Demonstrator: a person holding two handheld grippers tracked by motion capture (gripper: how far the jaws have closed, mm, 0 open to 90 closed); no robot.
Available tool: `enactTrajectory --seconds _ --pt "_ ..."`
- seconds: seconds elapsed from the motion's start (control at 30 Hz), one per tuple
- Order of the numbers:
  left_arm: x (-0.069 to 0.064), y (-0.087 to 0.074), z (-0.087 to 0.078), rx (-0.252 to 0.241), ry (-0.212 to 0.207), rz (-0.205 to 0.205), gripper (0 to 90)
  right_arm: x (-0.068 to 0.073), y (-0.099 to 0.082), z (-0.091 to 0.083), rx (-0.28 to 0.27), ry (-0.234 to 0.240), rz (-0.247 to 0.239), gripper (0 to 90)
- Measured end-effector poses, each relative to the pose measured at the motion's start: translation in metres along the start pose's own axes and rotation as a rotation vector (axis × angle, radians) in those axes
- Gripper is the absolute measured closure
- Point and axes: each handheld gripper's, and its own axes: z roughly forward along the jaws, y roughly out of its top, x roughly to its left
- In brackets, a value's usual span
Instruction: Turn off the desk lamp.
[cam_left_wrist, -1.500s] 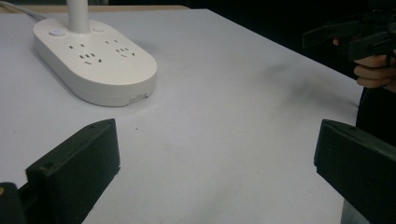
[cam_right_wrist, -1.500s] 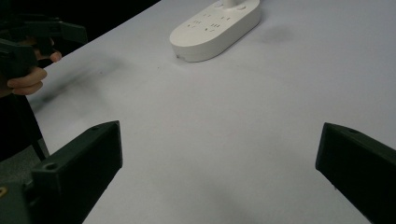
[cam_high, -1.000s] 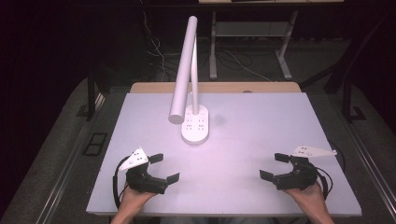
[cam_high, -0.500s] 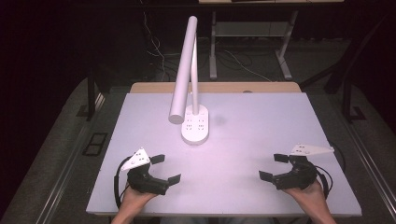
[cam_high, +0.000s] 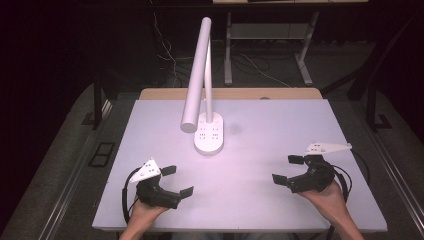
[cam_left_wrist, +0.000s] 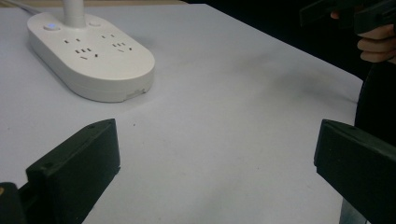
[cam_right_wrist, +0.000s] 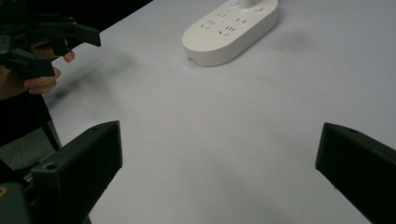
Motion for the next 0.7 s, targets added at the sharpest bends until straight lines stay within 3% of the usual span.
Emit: enactTrajectory --seconds 0.7 --pt "0.000 -0.001 0.002 0.004 0.000 0.001 0.0 -0.005 0.034 0.015 0.034 0.021 -0.022 0.5"
